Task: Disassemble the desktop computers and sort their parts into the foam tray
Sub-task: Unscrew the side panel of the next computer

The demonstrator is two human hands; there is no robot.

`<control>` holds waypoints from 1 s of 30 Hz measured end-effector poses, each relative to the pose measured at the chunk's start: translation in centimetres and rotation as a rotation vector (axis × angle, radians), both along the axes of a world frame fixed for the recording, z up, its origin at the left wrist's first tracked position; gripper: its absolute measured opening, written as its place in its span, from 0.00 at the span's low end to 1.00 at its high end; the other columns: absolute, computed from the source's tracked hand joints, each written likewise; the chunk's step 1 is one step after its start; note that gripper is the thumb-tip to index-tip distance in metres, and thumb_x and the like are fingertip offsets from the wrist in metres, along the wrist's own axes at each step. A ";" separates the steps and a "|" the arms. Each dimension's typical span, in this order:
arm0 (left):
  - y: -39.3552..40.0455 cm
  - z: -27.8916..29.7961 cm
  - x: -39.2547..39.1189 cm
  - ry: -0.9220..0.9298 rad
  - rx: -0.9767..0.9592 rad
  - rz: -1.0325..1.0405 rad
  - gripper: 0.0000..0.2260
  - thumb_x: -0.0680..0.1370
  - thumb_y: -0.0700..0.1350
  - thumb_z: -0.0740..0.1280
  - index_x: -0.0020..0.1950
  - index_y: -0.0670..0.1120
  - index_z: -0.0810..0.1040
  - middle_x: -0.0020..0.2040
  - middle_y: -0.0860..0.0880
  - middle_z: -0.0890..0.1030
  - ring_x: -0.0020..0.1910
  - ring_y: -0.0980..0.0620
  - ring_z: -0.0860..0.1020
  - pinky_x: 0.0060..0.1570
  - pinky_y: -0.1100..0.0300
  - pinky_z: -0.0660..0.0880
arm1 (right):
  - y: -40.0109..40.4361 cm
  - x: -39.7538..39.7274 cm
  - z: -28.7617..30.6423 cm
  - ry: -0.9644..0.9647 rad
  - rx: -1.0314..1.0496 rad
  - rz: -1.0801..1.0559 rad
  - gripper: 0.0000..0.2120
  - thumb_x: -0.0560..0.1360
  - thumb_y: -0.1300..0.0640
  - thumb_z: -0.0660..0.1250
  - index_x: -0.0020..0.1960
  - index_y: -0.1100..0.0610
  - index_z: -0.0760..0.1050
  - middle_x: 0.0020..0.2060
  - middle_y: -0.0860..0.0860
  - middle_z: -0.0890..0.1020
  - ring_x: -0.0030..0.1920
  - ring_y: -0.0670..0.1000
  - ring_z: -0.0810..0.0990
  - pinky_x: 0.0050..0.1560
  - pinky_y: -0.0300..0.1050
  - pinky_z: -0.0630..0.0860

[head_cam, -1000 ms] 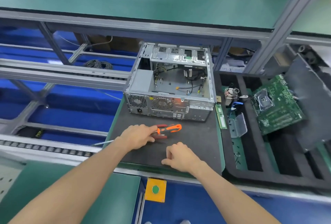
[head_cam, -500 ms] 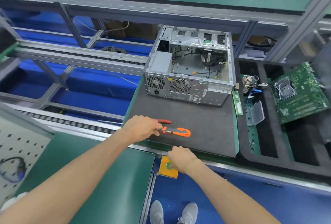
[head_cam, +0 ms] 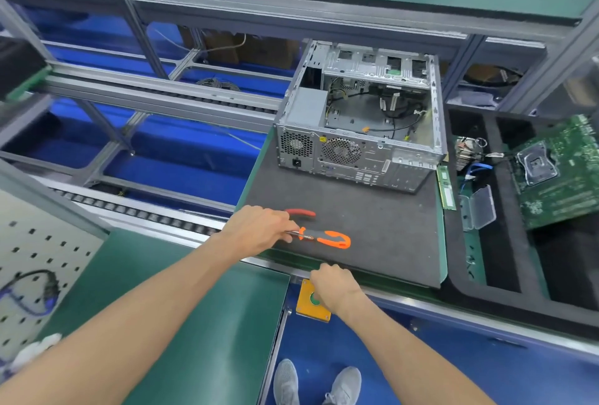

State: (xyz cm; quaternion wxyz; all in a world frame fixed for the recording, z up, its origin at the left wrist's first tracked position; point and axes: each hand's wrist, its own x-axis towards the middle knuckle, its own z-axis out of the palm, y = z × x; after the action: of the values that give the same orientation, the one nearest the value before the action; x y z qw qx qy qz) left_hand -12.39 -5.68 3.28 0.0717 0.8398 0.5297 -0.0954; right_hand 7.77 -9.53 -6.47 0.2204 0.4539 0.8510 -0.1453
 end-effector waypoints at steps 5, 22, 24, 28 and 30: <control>0.4 0.0 0.0 0.023 -0.009 0.019 0.12 0.83 0.59 0.58 0.62 0.60 0.76 0.55 0.55 0.80 0.50 0.46 0.81 0.37 0.55 0.69 | -0.4 -0.3 0.2 -0.012 -0.022 0.015 0.10 0.77 0.64 0.68 0.58 0.61 0.77 0.54 0.59 0.80 0.53 0.63 0.82 0.41 0.51 0.71; 4.3 5.7 3.4 -0.136 0.184 -0.024 0.10 0.83 0.57 0.58 0.63 0.65 0.74 0.52 0.56 0.77 0.48 0.48 0.81 0.38 0.53 0.73 | 5.6 3.2 10.6 0.829 0.041 -0.584 0.12 0.81 0.49 0.65 0.51 0.58 0.78 0.43 0.49 0.80 0.42 0.48 0.75 0.48 0.44 0.72; 4.9 6.7 4.1 -0.171 0.197 -0.022 0.10 0.83 0.57 0.58 0.63 0.65 0.74 0.52 0.56 0.77 0.50 0.48 0.81 0.39 0.53 0.73 | 6.2 3.7 11.9 0.992 0.053 -0.638 0.08 0.81 0.54 0.66 0.52 0.59 0.78 0.44 0.50 0.79 0.41 0.51 0.78 0.47 0.52 0.77; 6.0 8.3 5.7 -0.226 0.224 -0.037 0.09 0.83 0.59 0.58 0.60 0.64 0.74 0.50 0.56 0.77 0.50 0.50 0.80 0.42 0.51 0.77 | 6.9 5.0 14.4 1.191 0.095 -0.637 0.05 0.80 0.60 0.66 0.53 0.52 0.78 0.45 0.51 0.79 0.37 0.53 0.79 0.40 0.55 0.80; 6.6 8.9 6.6 -0.247 0.236 -0.046 0.09 0.83 0.59 0.58 0.59 0.63 0.75 0.50 0.56 0.77 0.49 0.51 0.80 0.42 0.50 0.77 | 7.0 5.7 15.5 1.273 0.096 -0.647 0.12 0.80 0.60 0.65 0.49 0.42 0.78 0.43 0.46 0.79 0.33 0.47 0.78 0.33 0.46 0.78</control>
State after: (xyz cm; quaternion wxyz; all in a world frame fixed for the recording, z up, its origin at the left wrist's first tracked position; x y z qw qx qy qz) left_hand -5.84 0.89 12.22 0.0347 0.8595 0.5051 0.0698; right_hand 13.42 -2.52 9.04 -0.3934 0.5200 0.6425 -0.4026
